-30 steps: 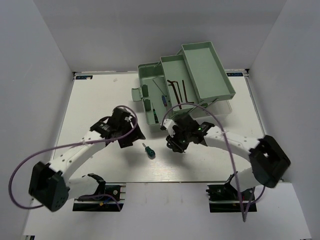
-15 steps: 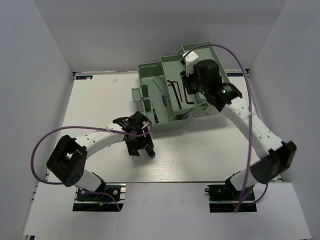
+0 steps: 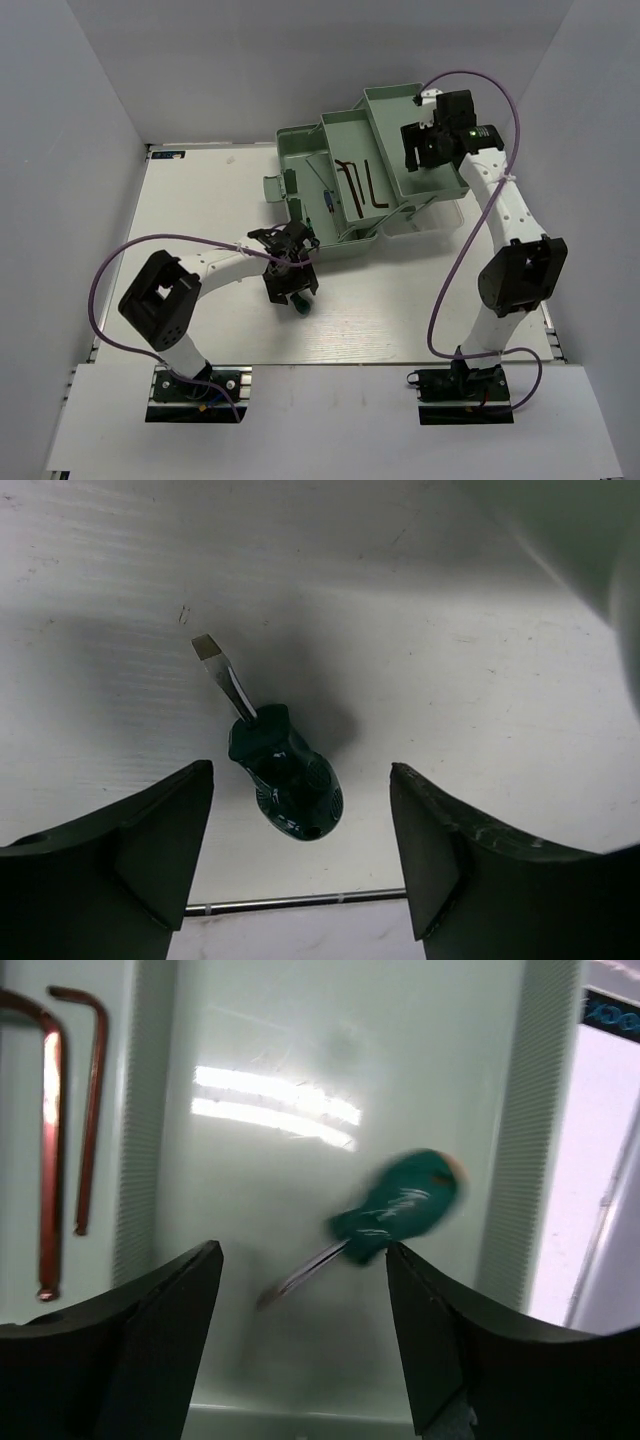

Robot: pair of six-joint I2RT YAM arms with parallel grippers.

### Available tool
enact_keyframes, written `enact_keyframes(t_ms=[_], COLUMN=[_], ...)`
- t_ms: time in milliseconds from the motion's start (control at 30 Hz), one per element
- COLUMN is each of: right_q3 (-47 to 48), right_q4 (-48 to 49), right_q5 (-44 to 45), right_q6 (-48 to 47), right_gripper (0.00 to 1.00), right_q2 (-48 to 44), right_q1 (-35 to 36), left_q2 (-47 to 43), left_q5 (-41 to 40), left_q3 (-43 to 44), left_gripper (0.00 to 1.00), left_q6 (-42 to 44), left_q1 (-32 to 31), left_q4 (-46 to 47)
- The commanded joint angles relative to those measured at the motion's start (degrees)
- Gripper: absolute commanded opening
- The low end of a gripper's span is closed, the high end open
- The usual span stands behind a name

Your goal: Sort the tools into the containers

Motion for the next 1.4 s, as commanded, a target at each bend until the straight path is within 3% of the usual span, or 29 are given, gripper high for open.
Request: enact_keyframes(t_ms=[0, 267, 467, 567, 600, 700, 767, 867, 1000, 1100, 1233, 1267, 1333, 1367], right_q3=[-1.8, -4.8, -8.57, -9.54, -9.63, -9.64, -9.98, -11.12, -14.73, -17.8, -22.46, -23.16, -25.87, -26.76], right_q4=[-0.36, -0.09, 1.31, 1.41, 1.06, 0.7, 0.53, 0.87, 1.76, 4.56, 10.53, 11.76, 13.26, 13.88], right_q5=[-7.42, -11.2, -14.1, -15.16, -15.42, -16.65, -17.36, -16.83, -16.83, -18.05, -15.61, -14.64, -9.11, -8.05], right_q6=[0.43, 3.24, 4.56, 5.26, 5.27, 4.65, 3.17, 2.72, 3.07, 3.59, 4.47, 4.65, 4.91, 4.83], right_gripper=[0.73, 0.76, 0.76, 0.76, 0.76, 0.83, 0.9, 0.9, 0.9, 0.88, 0.83, 0.8, 0.72, 0.61], right_q2=[-4.4, -7.04, -8.98, -9.24, -9.33, -9.86, -10.73, -12.14, -15.12, -16.88, -23.64, -25.14, -27.16, -28.39], right_q1=[-0.73, -4.42, -6.79, -7.58, -7.85, -8.2, -8.29, -9.25, -10.57, -11.63, -12.33, -12.33, -12.51, -12.68], left_q2=[2.43, 7.01, 7.02, 6.4, 4.83, 1.58, -4.48, -15.08, -23.74, -22.18, -8.58, -0.71, 7.93, 12.5], left_q5=[-0.69, -0.69, -1.22, -1.22, -2.0, -4.37, -6.22, -11.13, -13.96, -12.13, -8.87, -7.82, -5.71, -3.87], left_q3=[0.3, 1.53, 0.48, -0.93, -0.93, -0.93, 0.64, 4.07, 12.67, 20.14, 35.59, 45.11, 56.14, 68.38], left_gripper=[0.8, 0.54, 0.51, 0.28, 0.17, 0.0, 0.0, 0.0, 0.0, 0.0, 0.0, 0.0, 0.0, 0.0], left_q6=[-0.18, -0.18, -0.18, -0.71, -1.23, -1.76, -2.29, -3.78, -2.21, 6.48, 16.94, 18.18, 20.56, 20.56], left_q1=[-1.06, -3.62, -6.07, -6.08, -6.08, -6.6, -6.6, -6.6, -6.6, -5.82, -5.29, -5.29, -4.58, -4.06], left_q4=[0.23, -0.38, -1.44, -1.44, -2.31, -5.73, -10.54, -17.84, -21.04, -14.05, -3.74, -2.59, 0.04, 0.06])
